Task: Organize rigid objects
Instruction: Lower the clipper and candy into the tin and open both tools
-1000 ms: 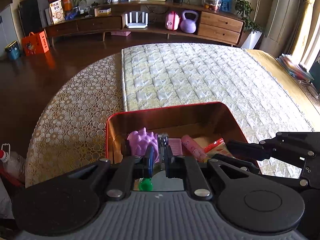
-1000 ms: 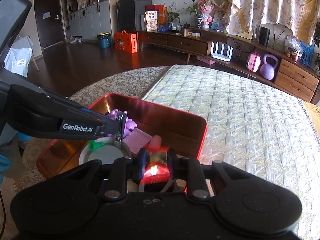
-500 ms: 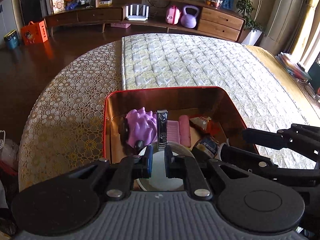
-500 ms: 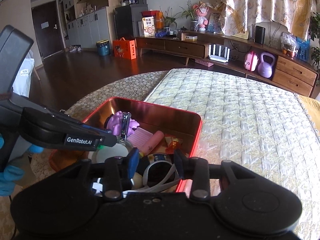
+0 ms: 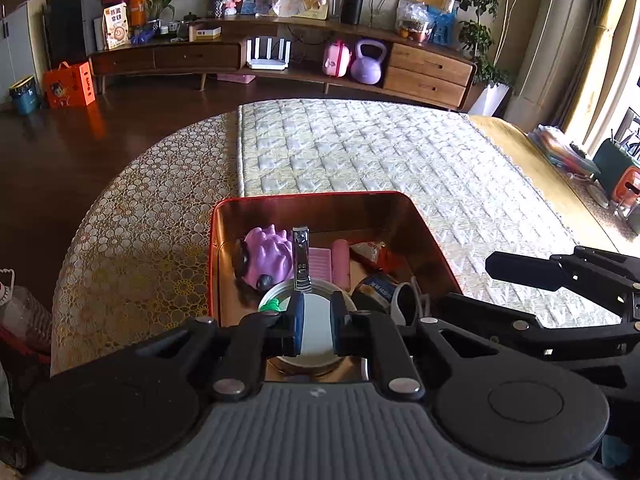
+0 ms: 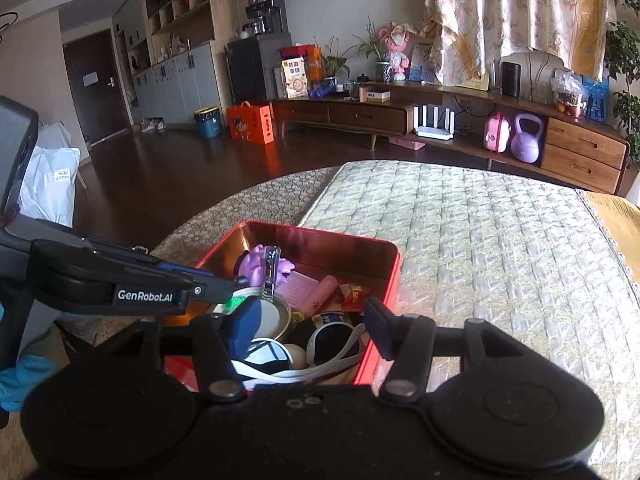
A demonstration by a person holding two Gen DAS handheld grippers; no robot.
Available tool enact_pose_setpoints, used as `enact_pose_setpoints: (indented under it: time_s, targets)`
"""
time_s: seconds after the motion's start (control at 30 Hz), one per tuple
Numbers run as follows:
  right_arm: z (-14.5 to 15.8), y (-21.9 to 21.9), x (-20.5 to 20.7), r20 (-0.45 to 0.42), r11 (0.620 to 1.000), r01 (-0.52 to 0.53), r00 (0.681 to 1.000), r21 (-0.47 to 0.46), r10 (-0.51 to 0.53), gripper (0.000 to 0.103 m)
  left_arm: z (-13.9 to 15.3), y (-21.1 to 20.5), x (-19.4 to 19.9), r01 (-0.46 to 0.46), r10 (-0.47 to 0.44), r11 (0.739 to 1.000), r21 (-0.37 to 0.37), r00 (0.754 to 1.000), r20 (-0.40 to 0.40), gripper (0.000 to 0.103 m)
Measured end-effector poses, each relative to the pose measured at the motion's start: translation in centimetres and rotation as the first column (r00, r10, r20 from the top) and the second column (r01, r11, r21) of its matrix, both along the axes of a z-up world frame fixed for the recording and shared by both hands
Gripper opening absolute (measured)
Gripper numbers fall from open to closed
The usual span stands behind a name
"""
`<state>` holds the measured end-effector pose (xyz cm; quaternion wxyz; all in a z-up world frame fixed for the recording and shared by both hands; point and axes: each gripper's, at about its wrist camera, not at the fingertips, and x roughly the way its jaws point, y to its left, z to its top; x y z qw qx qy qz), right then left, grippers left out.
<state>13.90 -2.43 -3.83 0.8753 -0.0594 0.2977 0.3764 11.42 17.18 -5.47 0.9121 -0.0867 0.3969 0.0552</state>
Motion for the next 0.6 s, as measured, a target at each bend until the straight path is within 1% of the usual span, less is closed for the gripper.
enact_pose_setpoints:
  time_s: [0.1,0.13,0.17,0.2,0.23,0.27,0.3,0.33,0.4,0.47,0.53,0.6]
  targets:
    - [0.4,-0.6,-0.5,0.004,1.0,0.007,1.0,0.015,-0.007,0.063,0.5,-0.3,-0.7,0.001,-0.001,1.0,0.002,1.0,0.012,0.014]
    - [0.5,-0.8,-0.7,0.004,1.0,0.011,1.0,0.021,-0.011,0.064,0.6,-0.4,-1.0,0.002,-0.002,1.0,0.004,1.0,0.015,0.016]
    - [0.6,-1.0,-0.9,0.005,1.0,0.014,1.0,0.026,-0.014,0.064,0.8,-0.5,-1.3,0.002,-0.002,1.0,0.007,1.0,0.02,0.022]
    - [0.7,-1.2,-1.1,0.006,0.999,0.015,1.0,0.032,-0.016,0.065,0.9,-0.6,-1.6,0.001,-0.001,1.0,0.011,1.0,0.025,0.032]
    - [0.8,-1.3,-1.4,0.007,0.999,0.017,1.0,0.037,-0.017,0.068,1.0,-0.8,-1.9,-0.002,0.001,1.0,0.017,0.999,0.033,0.038]
    - [0.9,-1.4,-1.6,0.008,0.999,0.019,1.0,0.044,-0.019,0.069,1.2,-0.9,-2.3,-0.012,0.01,1.0,0.029,0.999,0.046,0.057]
    - [1.0,-1.6,-1.9,0.012,0.998,0.02,1.0,0.052,-0.02,0.071,1.4,-1.1,-2.7,-0.029,0.026,0.998,0.051,0.998,0.061,0.071]
    - [1.1,-1.7,-2.2,0.016,0.998,0.022,1.0,0.057,-0.023,0.073,1.6,-1.4,-3.2,-0.048,0.042,0.996,0.072,0.996,0.078,0.073]
    - [1.3,-2.0,-2.7,0.025,0.997,0.03,0.999,0.064,-0.032,0.077,2.0,-1.8,-3.8,-0.048,0.04,0.995,0.092,0.995,0.096,0.074]
    - [1.5,-2.5,-3.2,0.028,0.996,0.036,0.999,0.078,-0.038,0.081,2.2,-2.1,-4.4,-0.046,0.038,0.995,0.088,0.994,0.099,0.075]
    - [1.7,-3.0,-3.7,0.037,0.995,0.041,0.998,0.089,-0.045,0.091,2.5,-2.4,-4.9,-0.05,0.041,0.995,0.084,0.994,0.104,0.079]
    - [1.9,-3.5,-4.1,0.04,0.994,0.045,0.998,0.104,-0.05,0.097,2.7,-2.6,-5.4,-0.052,0.043,0.995,0.083,0.993,0.11,0.08]
